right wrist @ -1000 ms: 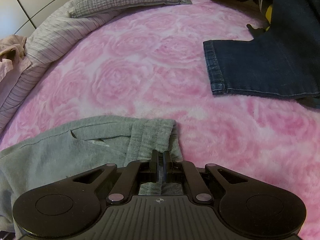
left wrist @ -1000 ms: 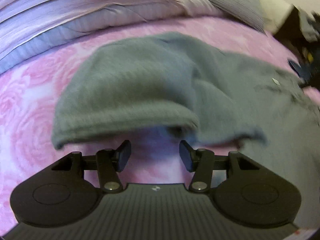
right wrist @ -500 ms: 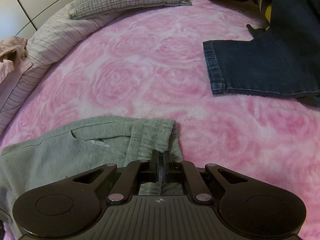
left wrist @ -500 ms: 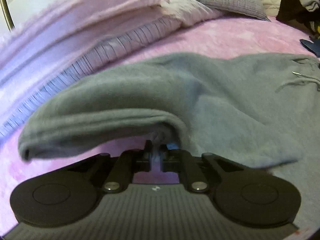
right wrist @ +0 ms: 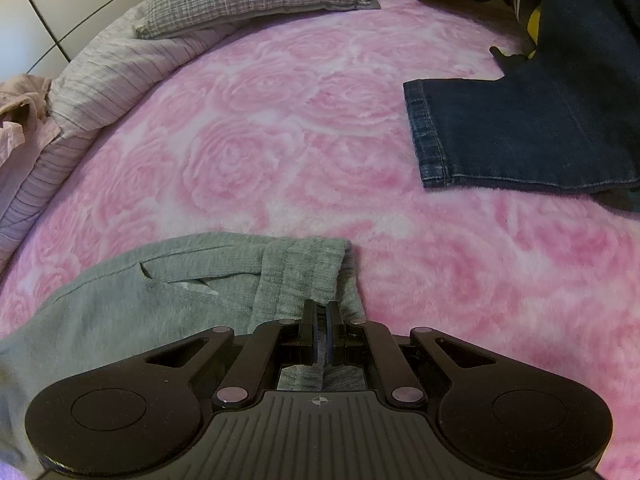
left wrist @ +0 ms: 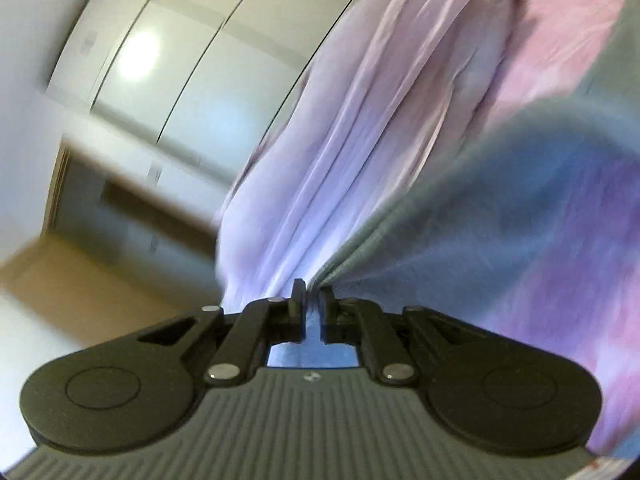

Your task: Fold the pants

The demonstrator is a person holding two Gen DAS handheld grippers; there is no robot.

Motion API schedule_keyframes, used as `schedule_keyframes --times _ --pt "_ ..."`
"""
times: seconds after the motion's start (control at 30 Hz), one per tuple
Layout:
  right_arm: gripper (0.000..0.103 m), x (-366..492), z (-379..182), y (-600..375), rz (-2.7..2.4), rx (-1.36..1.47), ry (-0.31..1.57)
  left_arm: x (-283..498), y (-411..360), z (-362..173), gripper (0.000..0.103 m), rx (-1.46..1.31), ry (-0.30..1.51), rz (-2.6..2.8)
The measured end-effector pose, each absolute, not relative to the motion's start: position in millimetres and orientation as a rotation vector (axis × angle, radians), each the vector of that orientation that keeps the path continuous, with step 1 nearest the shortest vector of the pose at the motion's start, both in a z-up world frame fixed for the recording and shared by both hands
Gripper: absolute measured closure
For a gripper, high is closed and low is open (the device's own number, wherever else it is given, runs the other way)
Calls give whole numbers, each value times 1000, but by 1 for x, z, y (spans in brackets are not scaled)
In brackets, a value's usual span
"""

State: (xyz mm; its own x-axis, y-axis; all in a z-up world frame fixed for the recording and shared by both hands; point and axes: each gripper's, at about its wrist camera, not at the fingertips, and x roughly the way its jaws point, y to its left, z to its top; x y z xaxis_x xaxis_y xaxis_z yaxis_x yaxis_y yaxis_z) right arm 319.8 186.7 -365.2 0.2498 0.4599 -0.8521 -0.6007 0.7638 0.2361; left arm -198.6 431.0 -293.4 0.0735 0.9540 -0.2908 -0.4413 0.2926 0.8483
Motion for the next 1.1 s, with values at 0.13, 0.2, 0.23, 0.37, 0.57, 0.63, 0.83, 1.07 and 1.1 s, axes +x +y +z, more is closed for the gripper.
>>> schedule_keyframes --times 0.13,0.2,0.23,0.37,0.57,0.63,0.83,1.07,1.1 --pt "102 322 -365 187 718 -149 1111 -262 438 -318 79 141 1160 1265" --pt "102 322 -365 188 715 -159 1113 -296 453 -325 78 -199 1108 1348" --pt "102 323 -365 190 713 -165 1114 -311 460 -326 76 -335 1041 1377" --pt "102 324 -363 194 704 -192 1124 -320 507 -330 57 -506 847 1358" --pt "102 324 -361 199 680 -220 1135 -270 604 -371 36 -554 835 1182" --pt "102 324 -361 200 677 -215 1139 -259 631 -393 30 -559 867 1177" --pt "103 324 -358 200 688 -204 1106 -243 644 -402 83 -483 860 1168" --pt "103 326 -307 243 828 -142 897 -253 677 -316 82 -195 689 1316" --pt "103 327 -302 252 843 -142 887 -252 686 -310 81 -172 685 1326"
